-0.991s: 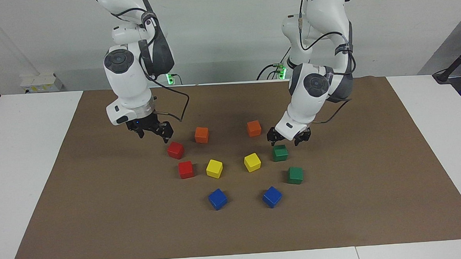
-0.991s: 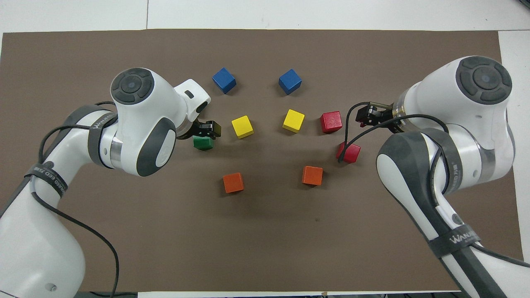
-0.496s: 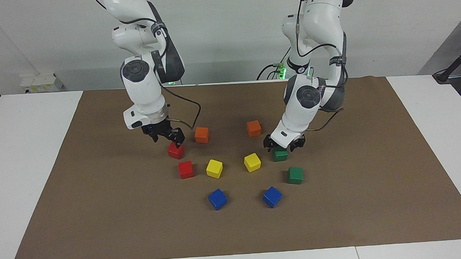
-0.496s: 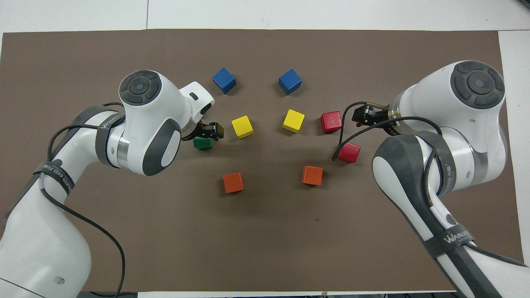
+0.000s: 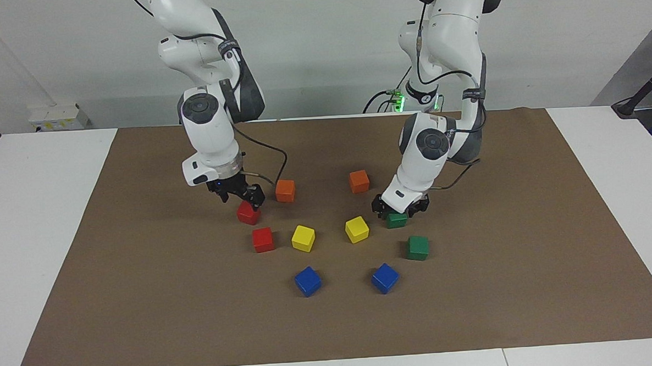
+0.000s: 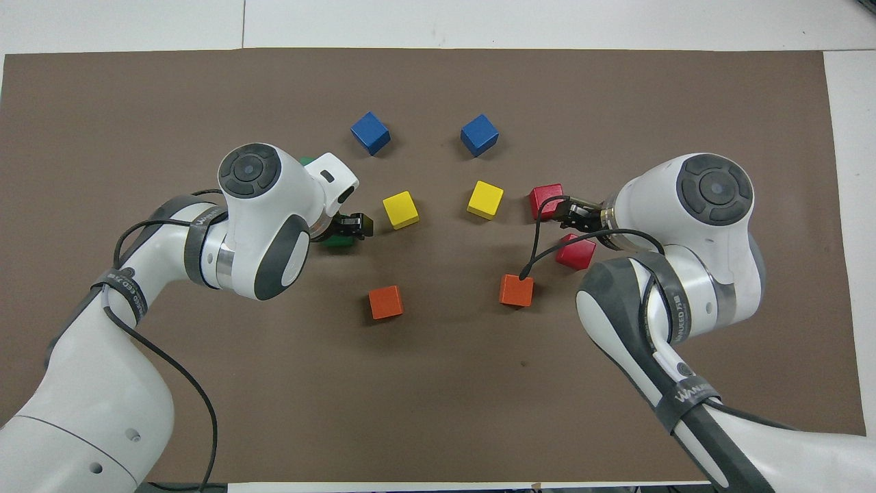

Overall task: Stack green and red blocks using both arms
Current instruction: 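Reach the left gripper to a green cube while the right gripper reaches red, then carry the green cube outward while the right gripper grasps the red cube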

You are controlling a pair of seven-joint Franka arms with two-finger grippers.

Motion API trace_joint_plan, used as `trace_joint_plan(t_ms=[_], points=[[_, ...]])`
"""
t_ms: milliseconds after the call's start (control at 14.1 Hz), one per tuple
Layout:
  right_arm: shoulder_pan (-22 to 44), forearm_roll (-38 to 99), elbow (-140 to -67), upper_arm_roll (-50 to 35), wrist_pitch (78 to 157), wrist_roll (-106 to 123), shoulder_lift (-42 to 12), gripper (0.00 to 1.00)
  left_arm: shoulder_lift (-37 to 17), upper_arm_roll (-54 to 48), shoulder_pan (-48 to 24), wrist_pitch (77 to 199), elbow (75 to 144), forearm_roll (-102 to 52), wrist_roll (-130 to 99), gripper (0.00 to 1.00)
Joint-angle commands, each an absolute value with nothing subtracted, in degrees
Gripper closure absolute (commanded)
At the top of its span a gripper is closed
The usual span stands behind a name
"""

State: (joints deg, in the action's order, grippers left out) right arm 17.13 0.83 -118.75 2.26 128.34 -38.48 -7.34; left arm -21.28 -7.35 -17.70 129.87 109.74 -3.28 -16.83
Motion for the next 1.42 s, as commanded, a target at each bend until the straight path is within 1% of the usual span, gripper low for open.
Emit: trace_joint_plan(t_ms=[0,71,142,212,283,566,708,1062,1345], points=[[17.31,1.32,-122.07,2.37,131.13,-39.55,-6.07,0.0,-20.57,-6.59,-19.07,132.71,111.97,-2.02,-18.98,0.1],[17.31,1.32,-122.34,2.37,131.31,-39.55,-5.98,0.0,-20.57,-6.59,-19.16,132.8,111.97,-2.02,-19.33,0.22],[17.31,1.32,-122.43,2.37,131.4,-39.38,-5.98,0.0,-20.39,-6.5,-20.03,132.72,112.15,-1.5,-19.51,0.36],[17.23,1.32,-122.87,2.37,131.48,-39.2,-5.98,0.0,-20.22,-6.42,-20.65,132.54,112.76,0.59,-19.95,0.66],[17.23,1.32,-123.13,2.37,131.66,-39.11,-6.06,0.0,-20.04,-6.42,-20.74,132.1,113.11,3.4,-20.56,1.0],[17.31,1.23,-123.93,2.37,133.06,-39.11,-6.24,0.0,-19.78,-6.42,-20.04,131.75,112.77,5.19,-20.74,1.0],[17.31,1.32,-124.1,2.37,134.46,-39.02,-6.42,0.0,-18.47,-6.42,-18.99,130.96,112.5,5.19,-20.83,1.0],[17.31,1.23,-124.98,2.37,135.53,-38.85,-6.77,0.0,-12.75,-6.85,-13.19,124.55,112.24,4.66,-19.42,1.0],[17.4,1.23,-124.98,2.37,135.53,-38.5,-7.29,0.0,-9.59,-6.77,-5.56,121.12,111.88,0.54,-13.56,1.0]])
